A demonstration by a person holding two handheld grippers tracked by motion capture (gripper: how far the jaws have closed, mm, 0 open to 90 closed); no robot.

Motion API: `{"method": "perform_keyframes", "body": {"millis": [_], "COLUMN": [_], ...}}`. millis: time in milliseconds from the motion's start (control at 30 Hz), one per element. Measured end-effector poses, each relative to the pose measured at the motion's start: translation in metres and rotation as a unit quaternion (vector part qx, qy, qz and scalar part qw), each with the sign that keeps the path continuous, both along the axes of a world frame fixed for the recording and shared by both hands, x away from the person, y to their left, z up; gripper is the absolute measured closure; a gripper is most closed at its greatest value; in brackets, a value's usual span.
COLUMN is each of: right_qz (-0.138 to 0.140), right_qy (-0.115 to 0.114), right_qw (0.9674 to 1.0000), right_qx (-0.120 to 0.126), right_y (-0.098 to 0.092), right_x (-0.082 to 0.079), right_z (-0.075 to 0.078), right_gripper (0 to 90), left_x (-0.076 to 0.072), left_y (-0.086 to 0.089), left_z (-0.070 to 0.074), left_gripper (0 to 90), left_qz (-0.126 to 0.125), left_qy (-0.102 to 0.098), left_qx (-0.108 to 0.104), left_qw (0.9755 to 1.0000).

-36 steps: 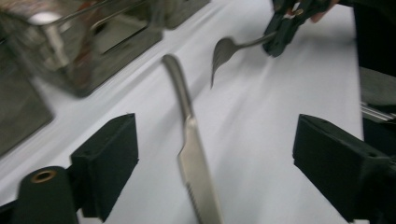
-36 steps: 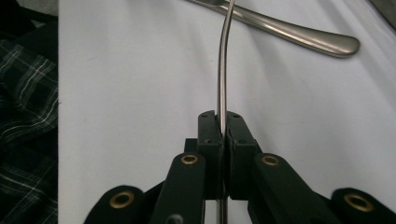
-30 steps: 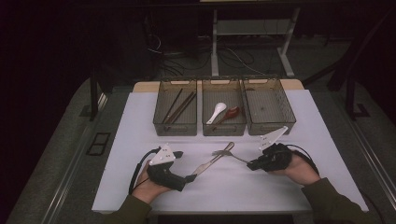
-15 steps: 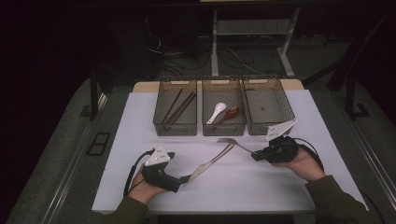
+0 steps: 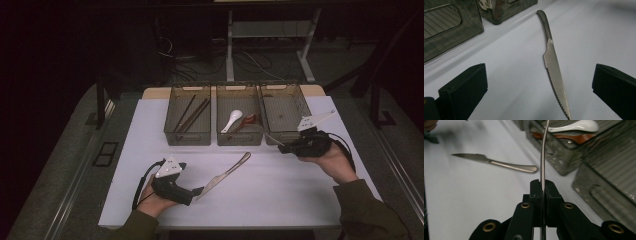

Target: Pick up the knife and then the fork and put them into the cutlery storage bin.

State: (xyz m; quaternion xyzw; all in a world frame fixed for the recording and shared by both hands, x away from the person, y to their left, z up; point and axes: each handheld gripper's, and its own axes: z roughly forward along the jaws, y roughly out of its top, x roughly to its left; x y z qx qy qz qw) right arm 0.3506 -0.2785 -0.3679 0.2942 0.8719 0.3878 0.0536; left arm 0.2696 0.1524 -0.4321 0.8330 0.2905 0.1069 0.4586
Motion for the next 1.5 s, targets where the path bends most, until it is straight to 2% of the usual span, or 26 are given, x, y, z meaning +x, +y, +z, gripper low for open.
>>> {"method": "perform_keyframes", "body": {"millis": [167,233,267,367,567,600,767,867,1000,1367,1433,1467,1500], "right_qz": [-0.037,-0.044,-0.058,-0.084,-0.114,-0.126,-0.153,-0.181,-0.196,-0.204,-0.205,-0.21,-0.213], "right_qy": [-0.006,-0.008,-0.012,-0.013,-0.019,-0.017,-0.015,-0.003,0.01,0.045,0.047,0.048,0.045], "right_qw": [0.9993,0.999,0.9982,0.9964,0.9932,0.9919,0.9881,0.9834,0.9802,0.973,0.9725,0.9724,0.9724], "right_qx": [0.002,0.001,-0.005,-0.002,-0.014,-0.004,-0.011,-0.017,-0.027,-0.098,-0.101,-0.09,-0.084], "right_y": [-0.011,-0.013,-0.017,-0.021,-0.024,-0.026,-0.033,-0.04,-0.044,-0.032,-0.032,-0.033,-0.034], "right_x": [0.013,0.015,0.02,0.029,0.044,0.05,0.063,0.077,0.089,0.116,0.117,0.118,0.118], "right_z": [0.007,0.008,0.01,0.012,0.012,0.011,0.01,0.01,0.007,-0.011,-0.013,-0.015,-0.014], "right_gripper": [86.0,86.0,86.0,86.0,86.0,86.0,86.0,86.0,86.0,85.3,82.8,75.8,72.9], "left_x": [0.0,0.001,0.001,0.001,0.002,0.002,0.002,0.002,0.002,0.002,0.002,0.002,0.002], "left_y": [-0.001,-0.002,-0.002,-0.002,-0.003,-0.003,-0.003,-0.004,-0.005,-0.007,-0.007,-0.007,-0.007], "left_z": [-0.001,-0.001,-0.001,-0.002,-0.002,-0.002,-0.003,-0.003,-0.003,-0.005,-0.005,-0.005,-0.005], "left_gripper": [0.0,0.0,0.0,0.0,0.0,0.0,0.0,0.0,0.0,0.0,0.0,0.0,0.0], "left_qz": [-0.002,-0.003,-0.004,-0.005,-0.009,-0.009,-0.01,-0.01,-0.014,-0.02,-0.02,-0.02,-0.02], "left_qy": [0.002,0.002,0.002,0.003,0.003,0.004,0.005,0.005,0.006,0.011,0.01,0.011,0.01], "left_qx": [0.001,0.001,0.001,0.002,0.001,0.001,0.002,0.002,0.006,0.011,0.011,0.012,0.011], "left_qw": [1.0,1.0,1.0,1.0,1.0,0.9999,0.9999,0.9999,0.9999,0.9997,0.9997,0.9997,0.9997]}}
